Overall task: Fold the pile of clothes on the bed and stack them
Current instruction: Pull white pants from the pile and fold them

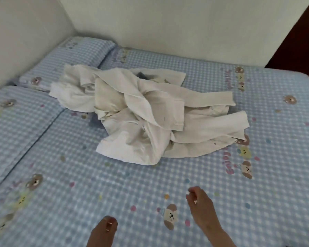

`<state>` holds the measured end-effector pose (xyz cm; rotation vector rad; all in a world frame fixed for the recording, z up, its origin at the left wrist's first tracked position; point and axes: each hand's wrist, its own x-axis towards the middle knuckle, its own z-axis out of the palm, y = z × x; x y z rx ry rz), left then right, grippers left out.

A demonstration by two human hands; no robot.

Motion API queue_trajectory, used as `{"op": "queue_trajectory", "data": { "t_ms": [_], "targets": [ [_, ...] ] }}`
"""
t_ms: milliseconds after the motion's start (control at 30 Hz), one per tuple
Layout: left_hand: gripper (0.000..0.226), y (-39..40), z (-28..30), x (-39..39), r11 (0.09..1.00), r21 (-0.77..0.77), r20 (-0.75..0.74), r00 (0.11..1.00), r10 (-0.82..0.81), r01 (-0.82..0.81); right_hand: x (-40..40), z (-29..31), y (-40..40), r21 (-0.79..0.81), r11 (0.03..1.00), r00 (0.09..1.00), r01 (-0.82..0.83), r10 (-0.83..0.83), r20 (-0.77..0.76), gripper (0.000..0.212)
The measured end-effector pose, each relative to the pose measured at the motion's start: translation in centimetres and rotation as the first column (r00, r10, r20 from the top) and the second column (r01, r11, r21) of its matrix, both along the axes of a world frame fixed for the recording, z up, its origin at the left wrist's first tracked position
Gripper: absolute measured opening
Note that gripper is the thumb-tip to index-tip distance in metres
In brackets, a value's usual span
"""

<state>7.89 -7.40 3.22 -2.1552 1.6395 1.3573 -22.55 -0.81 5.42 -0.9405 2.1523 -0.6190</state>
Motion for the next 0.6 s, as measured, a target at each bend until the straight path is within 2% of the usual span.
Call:
{"op": "queue_trajectory", "data": {
  "t_ms": [133,333,467,500,533,600],
  "targets": [
    [0.016,-9.4,2.0,3.1,0.980,-0.161,-0.113,0.988,0.101,-0.119,3.9,0.7,-13.0,-0.105,0.994,0.998,-0.039,0.034,-0.048,0.024],
    [0.010,-20.3,2.4,3.0,0.975,-0.221,-0.199,0.980,-0.021,-0.024,5.0,-0.4,-28.9,-0.033,0.999,0.956,0.021,-0.030,-0.292,0.046],
    [0.016,-24.2,2.0,2.8,0.966,-0.257,-0.201,0.979,-0.044,-0.010,4.0,-1.6,-36.6,-0.015,0.995,0.944,0.103,-0.103,-0.313,0.058],
    [0.016,-24.7,1.9,2.9,0.966,-0.257,-0.210,0.977,-0.045,-0.011,3.7,-1.9,-37.8,0.007,0.995,0.946,0.103,-0.096,-0.310,0.056],
    [0.016,-25.2,1.8,3.1,0.963,-0.269,-0.210,0.976,-0.058,0.000,3.4,-2.3,-38.8,0.004,0.996,0.944,0.093,-0.087,-0.318,0.044],
    [0.019,-26.0,1.5,3.1,0.960,-0.279,-0.212,0.974,-0.084,0.022,3.3,-2.2,-39.2,-0.021,0.997,0.940,0.076,-0.079,-0.331,0.004]
  ]
}}
